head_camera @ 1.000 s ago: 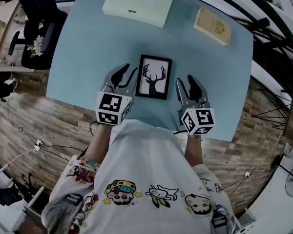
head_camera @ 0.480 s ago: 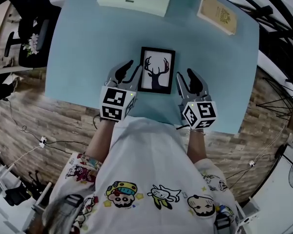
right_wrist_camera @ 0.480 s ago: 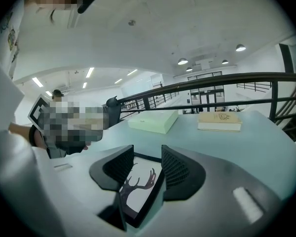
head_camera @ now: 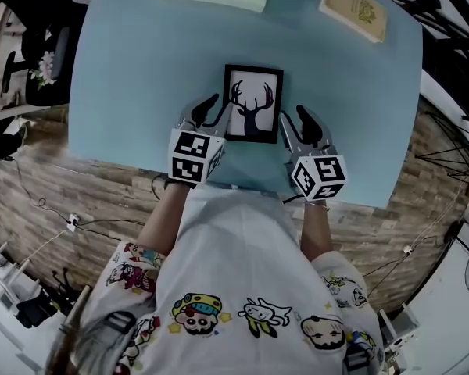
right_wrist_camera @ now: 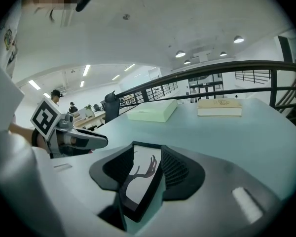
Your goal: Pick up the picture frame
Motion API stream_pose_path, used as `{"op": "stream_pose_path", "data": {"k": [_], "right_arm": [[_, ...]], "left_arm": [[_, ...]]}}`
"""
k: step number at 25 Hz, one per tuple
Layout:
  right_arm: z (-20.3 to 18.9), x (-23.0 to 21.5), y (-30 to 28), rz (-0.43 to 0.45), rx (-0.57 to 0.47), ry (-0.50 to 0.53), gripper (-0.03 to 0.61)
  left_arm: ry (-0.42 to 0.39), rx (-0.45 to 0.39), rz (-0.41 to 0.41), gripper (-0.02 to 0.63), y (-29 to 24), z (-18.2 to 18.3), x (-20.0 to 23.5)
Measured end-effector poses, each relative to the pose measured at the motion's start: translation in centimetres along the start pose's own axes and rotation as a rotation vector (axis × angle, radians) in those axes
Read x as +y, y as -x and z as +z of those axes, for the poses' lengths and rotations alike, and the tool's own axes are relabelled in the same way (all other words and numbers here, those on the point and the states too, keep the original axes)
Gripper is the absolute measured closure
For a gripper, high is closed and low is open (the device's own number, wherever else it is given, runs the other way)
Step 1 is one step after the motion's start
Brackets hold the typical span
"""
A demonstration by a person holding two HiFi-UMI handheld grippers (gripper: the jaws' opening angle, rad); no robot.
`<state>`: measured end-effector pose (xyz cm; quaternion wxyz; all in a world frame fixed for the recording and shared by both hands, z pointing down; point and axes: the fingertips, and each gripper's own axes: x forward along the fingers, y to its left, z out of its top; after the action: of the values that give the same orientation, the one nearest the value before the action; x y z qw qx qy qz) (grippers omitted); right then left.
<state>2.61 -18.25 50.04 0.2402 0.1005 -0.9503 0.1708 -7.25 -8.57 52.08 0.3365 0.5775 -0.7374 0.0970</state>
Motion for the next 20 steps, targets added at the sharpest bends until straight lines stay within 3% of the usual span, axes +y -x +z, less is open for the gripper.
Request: {"op": "stream_pose_path", "data": {"k": [20], "right_arm": [[-3.7,-1.4,-1.8,-0.012,0.05,-0.099,0.408]], "left_arm": [[0.107,0.144,0.03,0.508,-4.9,-5.9,1.3]]}}
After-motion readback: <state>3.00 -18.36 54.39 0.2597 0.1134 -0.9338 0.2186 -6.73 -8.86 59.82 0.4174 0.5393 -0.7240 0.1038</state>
